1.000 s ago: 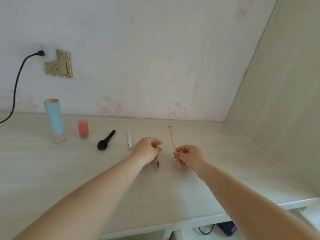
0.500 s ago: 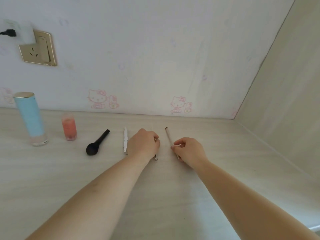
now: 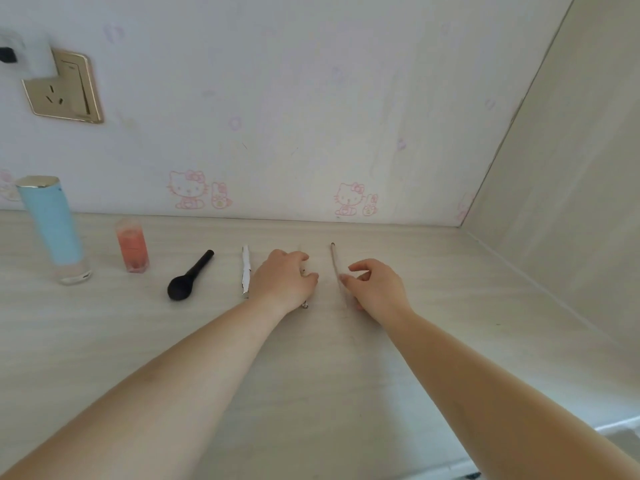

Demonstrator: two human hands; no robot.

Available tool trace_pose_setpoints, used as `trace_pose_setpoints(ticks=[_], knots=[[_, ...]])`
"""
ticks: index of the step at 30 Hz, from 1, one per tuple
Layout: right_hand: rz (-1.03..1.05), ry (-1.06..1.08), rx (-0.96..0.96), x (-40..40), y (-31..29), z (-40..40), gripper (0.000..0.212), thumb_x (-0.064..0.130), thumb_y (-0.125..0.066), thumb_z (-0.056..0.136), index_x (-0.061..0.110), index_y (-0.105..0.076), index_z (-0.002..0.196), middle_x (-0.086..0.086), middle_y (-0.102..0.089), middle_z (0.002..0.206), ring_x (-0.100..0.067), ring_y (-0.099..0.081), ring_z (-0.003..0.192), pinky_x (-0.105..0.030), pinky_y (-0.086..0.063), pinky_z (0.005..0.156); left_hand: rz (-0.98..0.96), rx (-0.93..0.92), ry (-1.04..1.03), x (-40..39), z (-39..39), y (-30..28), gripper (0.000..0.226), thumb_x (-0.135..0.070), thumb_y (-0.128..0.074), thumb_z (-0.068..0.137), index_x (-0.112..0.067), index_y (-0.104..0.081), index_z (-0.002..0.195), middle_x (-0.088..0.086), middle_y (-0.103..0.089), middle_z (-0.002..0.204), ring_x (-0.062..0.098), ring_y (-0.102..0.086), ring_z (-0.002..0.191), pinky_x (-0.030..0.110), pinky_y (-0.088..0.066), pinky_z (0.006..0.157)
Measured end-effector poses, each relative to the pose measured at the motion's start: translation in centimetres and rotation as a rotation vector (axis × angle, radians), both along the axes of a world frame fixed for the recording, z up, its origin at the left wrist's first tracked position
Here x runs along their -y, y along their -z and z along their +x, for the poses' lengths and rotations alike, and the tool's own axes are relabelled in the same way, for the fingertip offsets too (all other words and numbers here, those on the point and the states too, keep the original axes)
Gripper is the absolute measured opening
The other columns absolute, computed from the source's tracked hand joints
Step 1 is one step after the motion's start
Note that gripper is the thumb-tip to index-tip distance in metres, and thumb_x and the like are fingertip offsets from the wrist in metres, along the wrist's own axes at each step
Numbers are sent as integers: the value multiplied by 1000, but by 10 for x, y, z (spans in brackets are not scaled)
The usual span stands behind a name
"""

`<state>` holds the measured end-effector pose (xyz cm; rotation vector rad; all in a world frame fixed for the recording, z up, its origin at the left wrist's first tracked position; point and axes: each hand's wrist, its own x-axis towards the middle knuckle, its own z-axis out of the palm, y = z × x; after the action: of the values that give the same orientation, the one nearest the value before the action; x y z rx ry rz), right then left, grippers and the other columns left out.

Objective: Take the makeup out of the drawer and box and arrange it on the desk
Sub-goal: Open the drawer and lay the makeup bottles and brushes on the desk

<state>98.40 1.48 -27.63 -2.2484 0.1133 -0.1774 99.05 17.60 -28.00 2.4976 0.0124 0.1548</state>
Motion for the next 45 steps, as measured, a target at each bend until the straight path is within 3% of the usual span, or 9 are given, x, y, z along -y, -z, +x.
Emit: trace_pose_setpoints(ticks=[3,10,16,19,23,28,32,36,45], knots=[[73,-5,36,4,-4,-19,25,37,-66,82,27,-59,104,7,-56,73,-11,-56,64,-24,-45,60,-143,-4,18,2,-17,-1,55,-37,-57,87,-24,-40,137,6,-37,140,23,-42,128,36,-37,105],[117,-80,54,41,-16,-97,24,35,-69,81,29,-59,102,10,-57,77,-14,-60,79,-41,-55,82,-273,175,192,28,-91,-13,49,-28,-61,86,-21,-46,132,2,-45,133,18,-41,128,30,-32,107],[-29,-115,45,97,-21,-186,21,27,-70,82,32,-59,99,12,-59,85,-9,-61,82,-21,-45,71,-379,140,429,80,-172,-27,45,-26,-60,88,-23,-46,131,-5,-49,129,4,-47,115,19,-33,94],[-124,-126,-12,135,-16,-239,23,22,-70,81,28,-60,101,11,-61,94,0,-61,85,-12,-44,76,-367,69,582,110,-216,-23,44,-27,-61,88,-25,-46,130,-7,-49,125,3,-49,114,18,-36,92],[-287,-108,-60,186,-1,-305,29,15,-74,77,21,-64,103,2,-61,100,-13,-63,92,-18,-49,80,-344,-68,798,142,-272,-6,40,-28,-62,87,-28,-50,124,-9,-52,125,1,-50,114,9,-37,88],[-371,-173,-145,233,10,-384,32,26,-76,75,42,-59,97,15,-57,103,-1,-59,96,-13,-48,82,-264,-200,994,172,-327,16,42,-32,-61,88,-27,-50,128,-13,-51,126,-4,-48,113,-5,-33,82],[-523,-227,-183,260,18,-428,32,48,-66,78,37,-64,109,18,-58,111,3,-55,102,-14,-40,91,-205,-338,1101,187,-356,31,46,-38,-60,88,-32,-46,132,-15,-46,131,-5,-44,117,6,-35,89],[-706,-307,-226,273,25,-450,69,80,-33,75,36,-59,121,16,-55,124,0,-50,114,-20,-36,99,-102,-445,1196,193,-370,42,60,-47,-60,84,-38,-36,138,-17,-35,139,-3,-37,124,19,-33,100],[-883,-301,36,272,46,-453,50,56,-42,88,21,-67,114,2,-67,113,-22,-66,95,-36,-56,78,-18,-298,1232,192,-379,48,55,-33,-59,87,-38,-40,139,-17,-35,136,-15,-44,94,5,-29,84]])
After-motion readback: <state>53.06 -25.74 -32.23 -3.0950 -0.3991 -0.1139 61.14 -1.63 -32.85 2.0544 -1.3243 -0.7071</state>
